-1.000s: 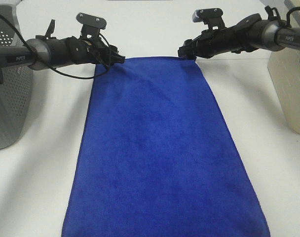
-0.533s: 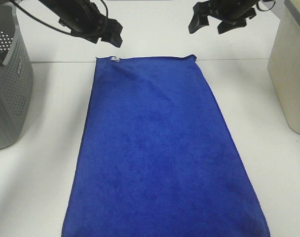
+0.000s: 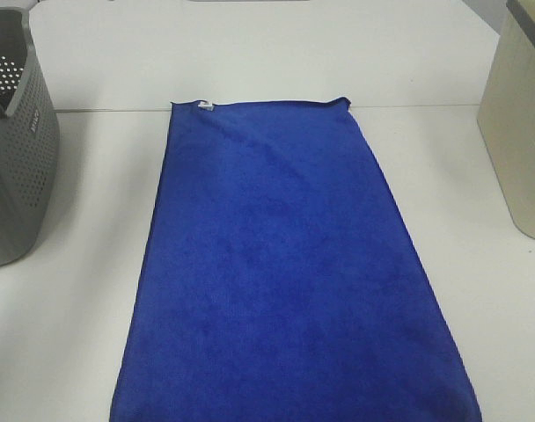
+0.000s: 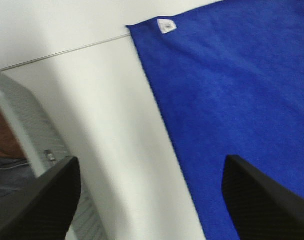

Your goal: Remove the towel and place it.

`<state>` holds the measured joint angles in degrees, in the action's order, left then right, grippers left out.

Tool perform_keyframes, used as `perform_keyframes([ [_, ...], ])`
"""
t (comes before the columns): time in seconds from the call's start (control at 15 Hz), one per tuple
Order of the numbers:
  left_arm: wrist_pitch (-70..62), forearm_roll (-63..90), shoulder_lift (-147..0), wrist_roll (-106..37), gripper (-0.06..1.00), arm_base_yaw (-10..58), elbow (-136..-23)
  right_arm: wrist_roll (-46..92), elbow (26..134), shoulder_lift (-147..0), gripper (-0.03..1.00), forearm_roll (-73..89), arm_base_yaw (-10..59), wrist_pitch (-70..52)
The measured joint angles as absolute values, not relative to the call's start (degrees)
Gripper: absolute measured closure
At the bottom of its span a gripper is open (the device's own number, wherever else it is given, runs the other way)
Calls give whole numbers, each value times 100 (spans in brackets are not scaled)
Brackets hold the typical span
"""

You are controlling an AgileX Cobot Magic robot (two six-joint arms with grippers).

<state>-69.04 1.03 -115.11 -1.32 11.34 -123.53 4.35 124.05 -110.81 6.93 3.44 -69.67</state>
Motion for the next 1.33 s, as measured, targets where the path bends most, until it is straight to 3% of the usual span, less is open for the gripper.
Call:
perform_keyframes([
  [0.2, -6939, 0, -11413, -46, 22, 504, -12353, 332, 12181, -10611, 9, 619, -120, -6967],
  [0.4, -6950, 63, -11041, -34, 22, -17, -12066, 241, 11070, -9637, 9, 487, -258, -6967],
  [0.53, -6939, 97, -10365, -46, 22, -126, -11127, 212, 9941, -8732, 9, 435, -258, -6967],
  [0.6, -6956, 0, -9248, -46, 22, -143, -9769, 201, 8846, -7563, 10, 441, -258, -6967],
  [0.73, -6979, -63, -8096, -46, 22, -143, -8577, 201, 7872, -6400, 10, 453, -258, -6973],
  [1.33, -6709, -785, -4102, 212, 22, -143, -5329, 201, 5271, -2086, 10, 372, -258, -6984],
])
